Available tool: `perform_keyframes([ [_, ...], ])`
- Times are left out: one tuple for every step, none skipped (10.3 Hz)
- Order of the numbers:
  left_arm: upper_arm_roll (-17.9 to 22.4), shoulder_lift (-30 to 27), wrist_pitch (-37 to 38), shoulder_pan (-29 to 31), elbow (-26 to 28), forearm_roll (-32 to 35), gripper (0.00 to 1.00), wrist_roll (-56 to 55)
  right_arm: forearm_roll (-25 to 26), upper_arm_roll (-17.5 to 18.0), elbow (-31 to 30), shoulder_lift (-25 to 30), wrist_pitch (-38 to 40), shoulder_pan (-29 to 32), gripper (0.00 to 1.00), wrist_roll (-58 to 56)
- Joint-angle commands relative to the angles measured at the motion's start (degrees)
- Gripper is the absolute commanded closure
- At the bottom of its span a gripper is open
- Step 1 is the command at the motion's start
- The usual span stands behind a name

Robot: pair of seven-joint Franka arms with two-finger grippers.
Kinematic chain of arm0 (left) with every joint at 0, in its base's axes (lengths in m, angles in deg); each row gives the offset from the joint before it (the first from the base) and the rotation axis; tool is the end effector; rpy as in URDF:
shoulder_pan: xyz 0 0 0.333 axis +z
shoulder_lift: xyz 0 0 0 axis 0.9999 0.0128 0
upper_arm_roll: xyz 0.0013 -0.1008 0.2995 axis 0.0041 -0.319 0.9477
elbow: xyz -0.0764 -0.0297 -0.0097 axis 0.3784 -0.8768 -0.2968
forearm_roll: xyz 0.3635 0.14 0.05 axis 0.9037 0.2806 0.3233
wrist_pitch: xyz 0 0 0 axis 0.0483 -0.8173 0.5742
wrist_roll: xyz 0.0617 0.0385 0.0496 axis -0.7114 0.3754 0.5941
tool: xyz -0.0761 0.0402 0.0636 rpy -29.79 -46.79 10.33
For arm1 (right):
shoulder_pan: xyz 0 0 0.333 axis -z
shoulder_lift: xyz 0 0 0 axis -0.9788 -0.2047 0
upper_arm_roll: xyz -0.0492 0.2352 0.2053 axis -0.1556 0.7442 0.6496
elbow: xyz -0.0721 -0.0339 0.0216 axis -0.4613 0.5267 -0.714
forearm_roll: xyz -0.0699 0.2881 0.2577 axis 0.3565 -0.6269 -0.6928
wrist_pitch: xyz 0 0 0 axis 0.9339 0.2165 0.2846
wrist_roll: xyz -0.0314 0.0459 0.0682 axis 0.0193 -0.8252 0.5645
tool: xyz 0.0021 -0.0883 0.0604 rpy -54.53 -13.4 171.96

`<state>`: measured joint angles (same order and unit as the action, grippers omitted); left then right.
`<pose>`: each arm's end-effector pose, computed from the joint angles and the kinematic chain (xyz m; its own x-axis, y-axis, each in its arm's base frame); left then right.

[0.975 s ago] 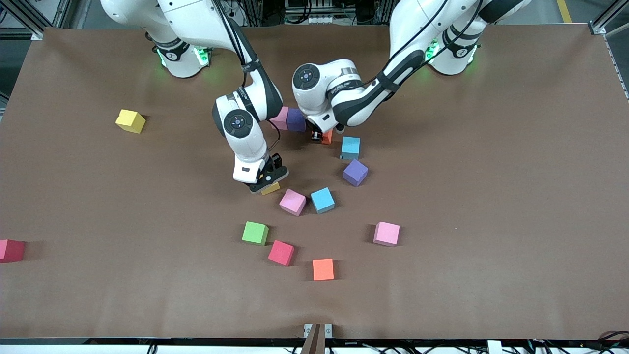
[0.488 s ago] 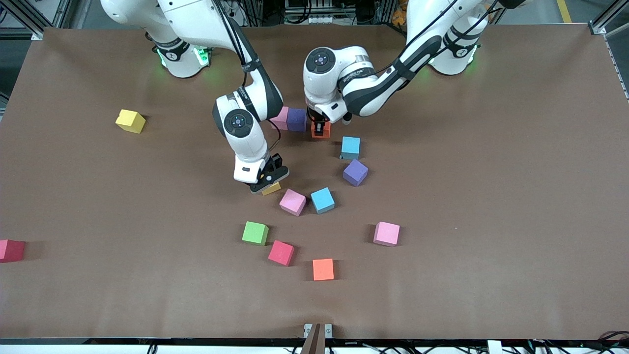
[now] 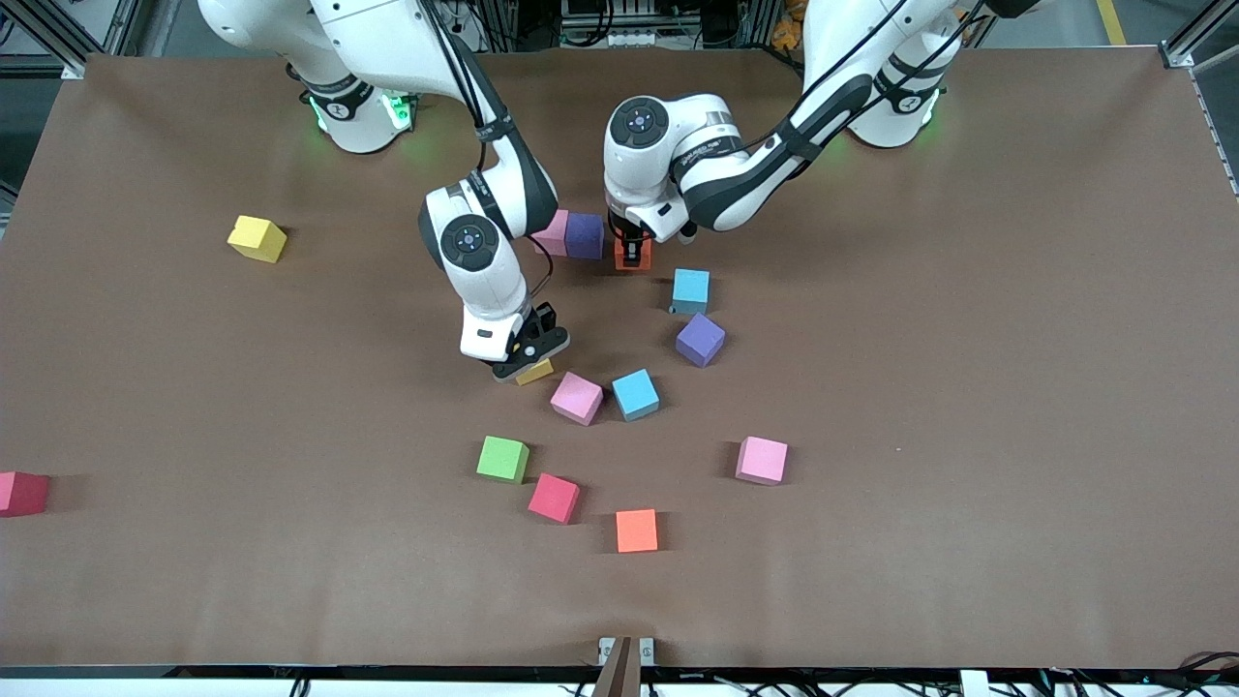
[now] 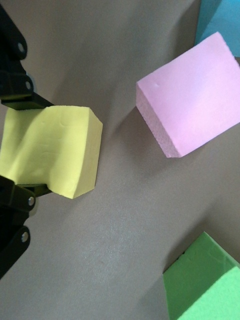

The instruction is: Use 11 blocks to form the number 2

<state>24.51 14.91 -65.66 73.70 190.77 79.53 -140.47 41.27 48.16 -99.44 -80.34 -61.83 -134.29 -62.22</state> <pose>0.3269 -0.5121 0.2410 0.0188 0.9986 -0.0495 0.9953 -0.0234 -0.0941 0.5077 0.3538 0.2159 0.8439 0.5331 0.0594 0.5336 -0.8457 0.0097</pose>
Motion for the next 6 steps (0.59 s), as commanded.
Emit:
perform_keyframes([
  [-0.9, 1.0, -1.4, -1.3, 1.0, 2.3, 1.0, -15.9, -1.1, -0.1, 0.6, 0.1, 0.6, 0.3, 1.0, -1.3],
  [-0.8, 1.6, -2.2, -2.2, 1.1, 2.3, 1.0, -16.0, -1.1, -0.1, 0.6, 0.0, 0.6, 0.3, 1.0, -1.3],
  [-0.6, 2.3, -2.7, -3.3, 1.1, 2.5, 1.0, -16.4, -1.1, -0.1, 0.6, 0.0, 0.6, 0.3, 1.0, -1.3],
  [-0.6, 2.4, -3.0, -3.4, 1.1, 2.6, 1.0, -16.5, -1.1, -0.1, 0.6, 0.0, 0.6, 0.3, 1.0, -1.3],
  [-0.6, 2.6, -3.6, -3.9, 1.1, 2.9, 1.0, -16.6, -1.1, -0.1, 0.7, -0.1, 0.6, 0.4, 1.0, -1.3],
  [-0.5, 3.0, -3.8, -4.1, 1.0, 3.2, 1.0, -16.7, -1.1, -0.1, 0.9, -0.2, 0.6, 0.4, 1.0, -1.3],
])
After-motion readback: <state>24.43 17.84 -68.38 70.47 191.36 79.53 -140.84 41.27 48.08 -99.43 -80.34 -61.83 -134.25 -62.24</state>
